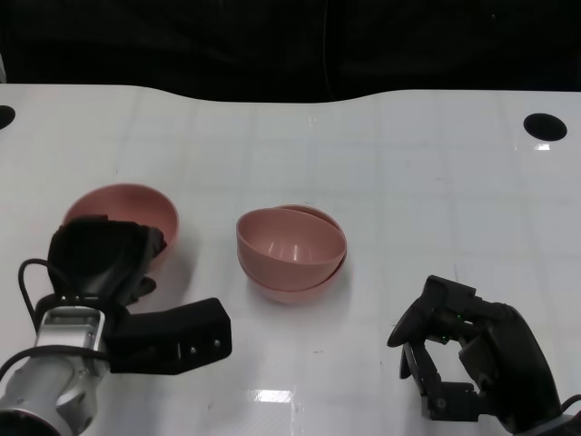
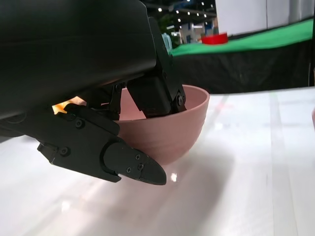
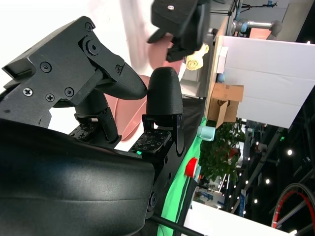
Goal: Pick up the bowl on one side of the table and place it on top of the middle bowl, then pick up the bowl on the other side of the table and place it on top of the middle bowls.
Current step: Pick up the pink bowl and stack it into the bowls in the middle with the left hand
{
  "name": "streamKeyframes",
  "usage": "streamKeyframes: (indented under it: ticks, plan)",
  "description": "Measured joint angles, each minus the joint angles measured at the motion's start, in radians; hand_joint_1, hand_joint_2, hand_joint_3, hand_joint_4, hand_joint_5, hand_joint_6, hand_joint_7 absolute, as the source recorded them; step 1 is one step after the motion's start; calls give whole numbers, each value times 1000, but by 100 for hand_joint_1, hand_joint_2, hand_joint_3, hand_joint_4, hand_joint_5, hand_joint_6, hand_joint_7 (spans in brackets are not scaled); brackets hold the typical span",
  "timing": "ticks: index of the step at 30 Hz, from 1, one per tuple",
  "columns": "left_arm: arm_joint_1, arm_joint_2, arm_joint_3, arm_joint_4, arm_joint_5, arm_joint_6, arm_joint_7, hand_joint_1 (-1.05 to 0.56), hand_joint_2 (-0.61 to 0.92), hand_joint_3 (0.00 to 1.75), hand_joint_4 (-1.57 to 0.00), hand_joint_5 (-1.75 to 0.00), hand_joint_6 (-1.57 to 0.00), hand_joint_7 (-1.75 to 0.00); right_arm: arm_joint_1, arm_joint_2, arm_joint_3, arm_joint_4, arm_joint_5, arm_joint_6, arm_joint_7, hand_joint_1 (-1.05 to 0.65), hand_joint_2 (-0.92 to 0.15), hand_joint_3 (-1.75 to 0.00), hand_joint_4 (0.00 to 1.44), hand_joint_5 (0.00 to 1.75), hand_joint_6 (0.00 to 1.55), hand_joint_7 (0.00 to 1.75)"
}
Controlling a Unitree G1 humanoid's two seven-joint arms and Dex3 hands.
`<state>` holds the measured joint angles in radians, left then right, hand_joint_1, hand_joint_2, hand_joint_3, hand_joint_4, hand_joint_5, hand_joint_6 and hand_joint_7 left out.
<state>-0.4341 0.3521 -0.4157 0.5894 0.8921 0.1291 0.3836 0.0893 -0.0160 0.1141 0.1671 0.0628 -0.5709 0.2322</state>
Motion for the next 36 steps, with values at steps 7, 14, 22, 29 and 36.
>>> streamKeyframes:
  ticks: [7, 14, 22, 29, 36]
  plan:
    - [17, 27, 8, -66, -6, 5, -3, -30, 92, 4, -80, -175, -122, -4, 0, 3, 0, 0, -3, 4, -2, -12, -42, -134, 84, 164, 81, 131]
    - [17, 48, 12, -151, -6, -1, -42, -26, 92, 6, -82, -175, -76, -134, -8, 9, -1, 1, -8, 10, -2, -10, -43, -132, 84, 163, 81, 131]
    - [-6, 67, 24, -360, -5, -11, -179, -26, 92, 13, -83, -175, -74, -136, -16, 15, -2, 12, -12, 13, -6, -9, -43, -133, 86, 163, 82, 131]
    - [-26, 68, 45, -449, -44, -87, -233, -20, 88, 17, -88, -175, -71, -163, -19, 16, -3, 16, -17, 13, -17, -8, -42, -136, 86, 163, 82, 130]
    - [-31, 46, 54, -465, -116, -195, -245, -20, 69, 53, -89, -175, -73, -160, -19, 15, -3, 16, -12, 19, -15, -10, -43, -134, 87, 163, 82, 130]
